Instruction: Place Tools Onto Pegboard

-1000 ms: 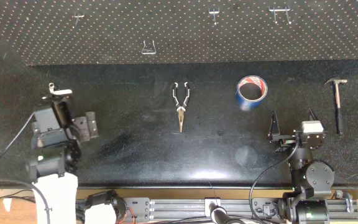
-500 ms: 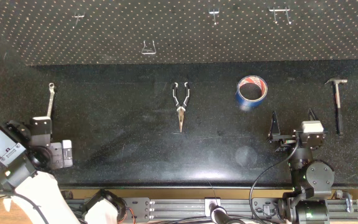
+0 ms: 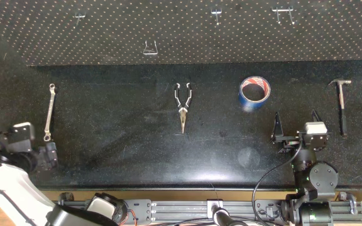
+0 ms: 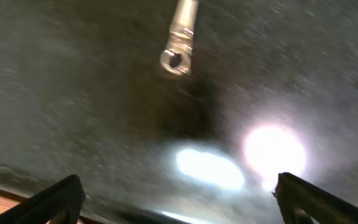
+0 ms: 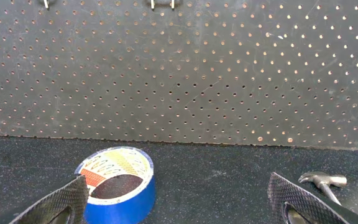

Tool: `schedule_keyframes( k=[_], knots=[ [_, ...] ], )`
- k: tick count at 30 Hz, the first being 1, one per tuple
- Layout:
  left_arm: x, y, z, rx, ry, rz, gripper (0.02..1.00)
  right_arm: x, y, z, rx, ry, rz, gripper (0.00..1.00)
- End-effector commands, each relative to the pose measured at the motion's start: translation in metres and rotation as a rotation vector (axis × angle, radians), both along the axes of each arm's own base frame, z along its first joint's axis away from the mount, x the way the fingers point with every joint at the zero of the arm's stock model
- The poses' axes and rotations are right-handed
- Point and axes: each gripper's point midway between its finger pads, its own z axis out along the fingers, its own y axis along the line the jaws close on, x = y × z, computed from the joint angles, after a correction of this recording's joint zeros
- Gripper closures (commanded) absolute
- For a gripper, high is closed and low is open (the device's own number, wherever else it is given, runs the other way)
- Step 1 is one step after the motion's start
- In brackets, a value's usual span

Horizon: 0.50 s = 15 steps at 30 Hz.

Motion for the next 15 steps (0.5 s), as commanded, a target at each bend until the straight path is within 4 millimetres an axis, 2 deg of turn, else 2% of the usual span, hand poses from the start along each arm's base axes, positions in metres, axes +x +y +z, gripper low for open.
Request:
schedule_keyframes(
  k=[1, 3, 10, 15],
  knots=[
    [0.022, 0.027, 0.002, 0.052, -0.084, -0.065, 0.025, 0.0, 0.002, -0.002, -0.014, -0.001, 0.007, 0.06],
    [0.03, 0.03, -0.006, 0.03, -0.085, -0.119, 0.025, 0.0, 0.002, -0.002, -0.014, -0.001, 0.007, 0.06],
    [0.071, 0.056, -0.008, -0.054, -0.189, -0.17, 0.025, 0.0, 0.002, -0.002, -0.014, -0.001, 0.007, 0.06],
    [0.099, 0.038, -0.039, -0.118, -0.151, -0.26, 0.023, 0.0, 0.002, -0.002, -0.014, -0.001, 0.007, 0.06]
  ],
)
